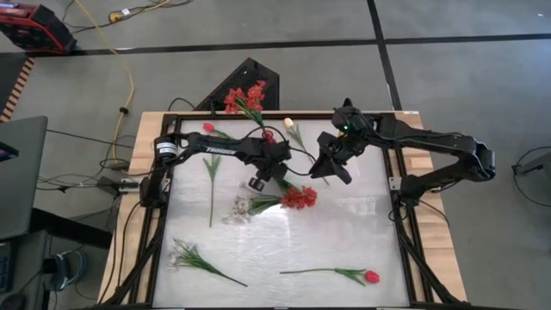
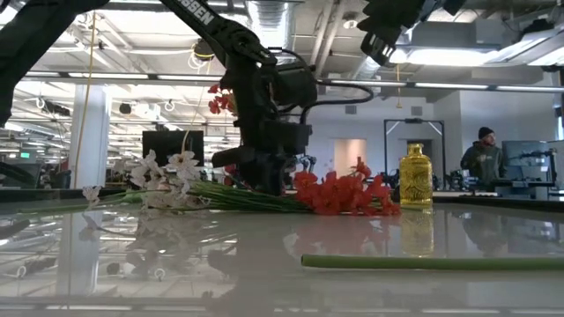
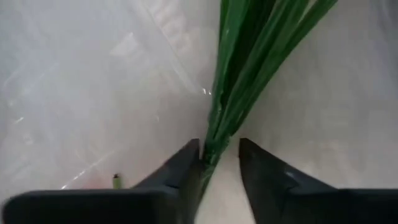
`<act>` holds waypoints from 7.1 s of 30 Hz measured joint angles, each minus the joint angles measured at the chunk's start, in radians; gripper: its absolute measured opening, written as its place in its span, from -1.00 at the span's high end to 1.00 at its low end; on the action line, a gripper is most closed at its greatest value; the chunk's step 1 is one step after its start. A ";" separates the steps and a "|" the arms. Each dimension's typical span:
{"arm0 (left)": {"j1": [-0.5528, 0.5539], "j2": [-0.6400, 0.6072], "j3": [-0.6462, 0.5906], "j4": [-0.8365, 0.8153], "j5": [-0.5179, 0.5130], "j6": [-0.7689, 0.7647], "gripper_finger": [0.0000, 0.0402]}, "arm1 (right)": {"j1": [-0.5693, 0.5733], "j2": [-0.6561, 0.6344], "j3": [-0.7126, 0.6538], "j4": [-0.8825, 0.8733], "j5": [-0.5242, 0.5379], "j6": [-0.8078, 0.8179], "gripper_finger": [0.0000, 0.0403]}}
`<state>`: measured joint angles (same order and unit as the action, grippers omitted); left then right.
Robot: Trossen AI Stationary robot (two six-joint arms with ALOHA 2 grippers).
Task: Sort flowers into vase by color
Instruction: Put the red flowers into the red vase, then put the bottom pink flower into the red vase
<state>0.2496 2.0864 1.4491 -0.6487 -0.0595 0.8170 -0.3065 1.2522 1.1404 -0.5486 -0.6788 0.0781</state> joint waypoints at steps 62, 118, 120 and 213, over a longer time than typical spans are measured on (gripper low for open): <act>0.228 -0.413 -0.497 1.231 0.070 -0.700 1.00 | -0.008 -0.284 0.000 -0.105 0.236 0.002 0.41; 0.011 -0.759 -0.567 0.153 0.265 -0.798 0.45 | 0.179 -0.051 0.000 -0.284 0.225 0.041 0.41; -0.034 -0.759 -0.567 0.171 0.265 -0.813 0.45 | 0.246 -0.021 0.000 -0.328 0.211 0.086 0.41; -0.040 -0.758 -0.566 0.768 0.558 -1.689 0.90 | 0.400 0.256 0.049 0.340 1.196 -1.050 0.89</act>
<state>0.2096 1.3281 0.8829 0.1190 0.4981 -0.8715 0.0937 1.5078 1.1892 -0.2085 0.5168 -0.9716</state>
